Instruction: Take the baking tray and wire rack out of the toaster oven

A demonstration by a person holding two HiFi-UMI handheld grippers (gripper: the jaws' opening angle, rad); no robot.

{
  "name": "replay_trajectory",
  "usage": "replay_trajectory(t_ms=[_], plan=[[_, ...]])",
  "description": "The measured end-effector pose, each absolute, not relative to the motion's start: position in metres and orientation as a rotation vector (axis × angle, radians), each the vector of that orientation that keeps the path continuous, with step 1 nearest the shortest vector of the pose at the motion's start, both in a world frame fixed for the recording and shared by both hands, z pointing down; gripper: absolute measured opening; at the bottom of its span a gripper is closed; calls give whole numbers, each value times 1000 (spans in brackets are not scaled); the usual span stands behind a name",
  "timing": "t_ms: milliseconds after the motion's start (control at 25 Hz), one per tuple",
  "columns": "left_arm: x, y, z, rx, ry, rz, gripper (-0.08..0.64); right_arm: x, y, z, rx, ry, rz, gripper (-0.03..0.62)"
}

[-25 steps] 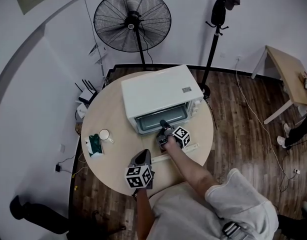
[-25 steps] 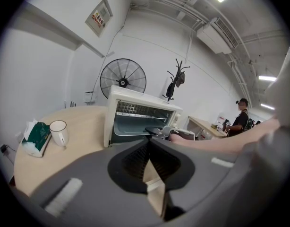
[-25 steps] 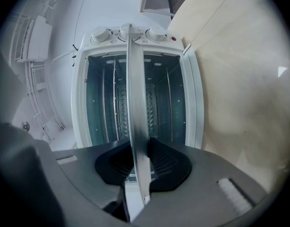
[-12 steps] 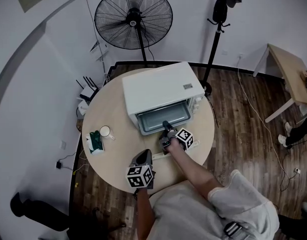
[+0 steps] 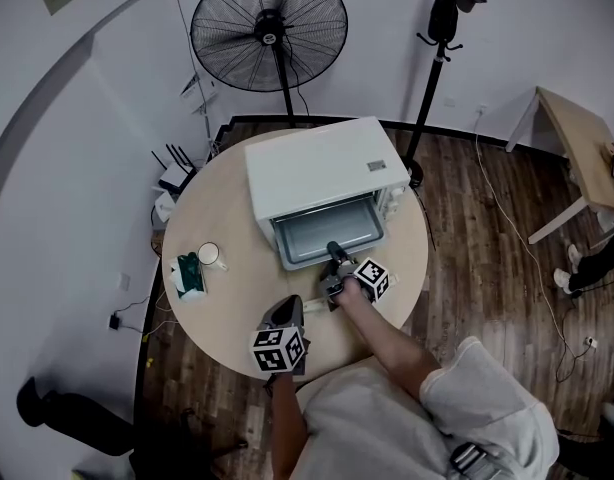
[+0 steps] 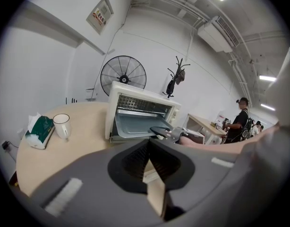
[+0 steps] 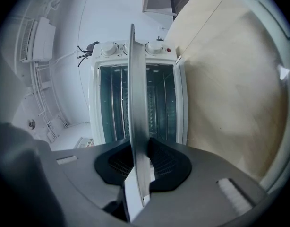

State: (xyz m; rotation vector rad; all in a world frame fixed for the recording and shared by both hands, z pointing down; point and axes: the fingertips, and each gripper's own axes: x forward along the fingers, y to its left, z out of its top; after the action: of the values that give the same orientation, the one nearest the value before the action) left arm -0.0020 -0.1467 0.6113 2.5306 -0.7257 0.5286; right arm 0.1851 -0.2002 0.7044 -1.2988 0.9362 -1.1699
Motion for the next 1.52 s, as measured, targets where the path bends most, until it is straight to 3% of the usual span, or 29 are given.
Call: replay_trajectory(t_ms=[1520], plan=[[-61,-139,638,2339,-900,430,57,137,-111,720,-1282,1092,-1212,71]])
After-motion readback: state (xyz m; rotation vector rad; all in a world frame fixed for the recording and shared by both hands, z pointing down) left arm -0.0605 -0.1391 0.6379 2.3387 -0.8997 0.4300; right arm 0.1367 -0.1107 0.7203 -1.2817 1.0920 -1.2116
